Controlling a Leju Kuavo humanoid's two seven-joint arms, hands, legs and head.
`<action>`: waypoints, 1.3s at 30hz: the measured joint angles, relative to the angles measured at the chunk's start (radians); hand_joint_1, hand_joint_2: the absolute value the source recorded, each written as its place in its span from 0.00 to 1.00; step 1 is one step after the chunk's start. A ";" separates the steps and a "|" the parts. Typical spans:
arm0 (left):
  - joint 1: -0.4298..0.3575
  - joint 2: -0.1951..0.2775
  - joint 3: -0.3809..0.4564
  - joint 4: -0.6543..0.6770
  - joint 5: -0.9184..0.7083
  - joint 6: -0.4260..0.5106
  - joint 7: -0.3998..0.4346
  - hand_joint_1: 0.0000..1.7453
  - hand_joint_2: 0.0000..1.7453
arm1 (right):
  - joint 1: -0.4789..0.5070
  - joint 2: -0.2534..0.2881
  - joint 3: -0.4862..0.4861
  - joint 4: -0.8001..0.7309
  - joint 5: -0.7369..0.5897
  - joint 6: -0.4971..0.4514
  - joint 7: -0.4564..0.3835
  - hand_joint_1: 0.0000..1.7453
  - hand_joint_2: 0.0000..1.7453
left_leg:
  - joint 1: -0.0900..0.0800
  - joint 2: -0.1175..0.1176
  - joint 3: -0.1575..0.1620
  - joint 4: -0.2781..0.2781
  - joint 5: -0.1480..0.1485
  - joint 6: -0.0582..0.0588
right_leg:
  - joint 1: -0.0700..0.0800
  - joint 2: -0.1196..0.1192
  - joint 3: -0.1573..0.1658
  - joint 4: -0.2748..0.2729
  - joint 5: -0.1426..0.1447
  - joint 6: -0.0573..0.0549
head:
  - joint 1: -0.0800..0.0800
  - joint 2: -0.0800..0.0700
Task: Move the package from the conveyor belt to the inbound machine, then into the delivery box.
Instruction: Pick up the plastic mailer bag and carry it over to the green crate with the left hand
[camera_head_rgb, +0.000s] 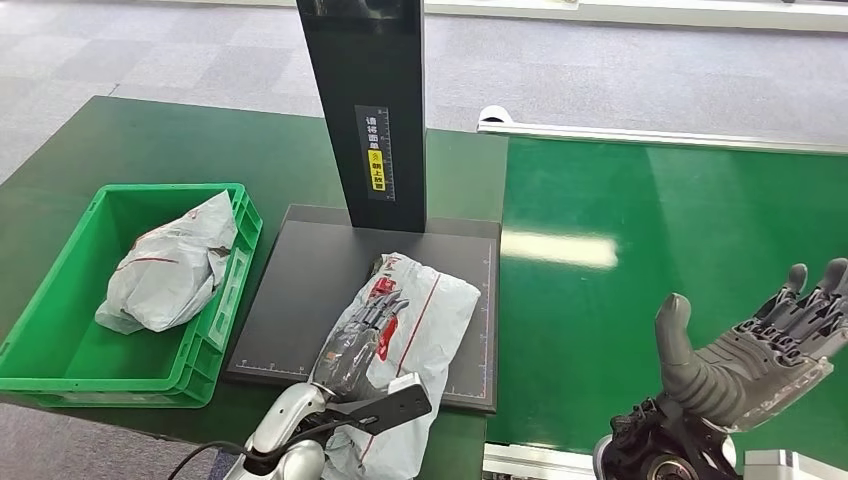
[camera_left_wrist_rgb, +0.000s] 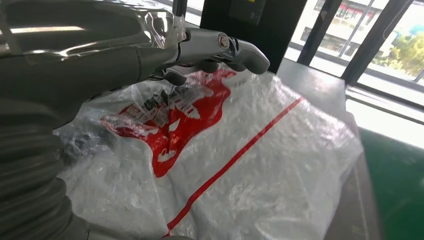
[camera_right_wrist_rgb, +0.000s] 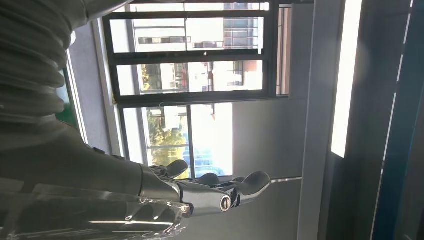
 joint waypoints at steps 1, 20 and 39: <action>-0.003 -0.001 0.000 0.014 -0.013 0.000 0.005 0.00 1.00 | 0.000 0.000 0.000 0.000 0.001 0.001 0.003 0.00 1.00 | 0.000 0.000 0.000 0.000 0.000 0.000 | 0.000 0.000 0.000 0.000 0.000 0.000 | 0.000 0.000; -0.048 -0.033 0.002 0.130 -0.095 -0.015 0.055 0.99 1.00 | 0.000 0.011 -0.004 0.006 0.014 0.016 0.027 0.00 1.00 | 0.000 0.000 0.004 0.000 0.000 0.000 | 0.000 0.000 0.004 0.000 0.000 0.000 | 0.000 0.000; -0.076 -0.045 0.009 0.163 -0.104 0.011 0.042 1.00 1.00 | -0.001 0.012 -0.014 0.012 0.019 0.018 0.028 0.00 1.00 | 0.000 0.000 0.004 0.000 0.000 0.000 | 0.000 0.000 0.005 0.000 0.000 0.000 | 0.000 0.000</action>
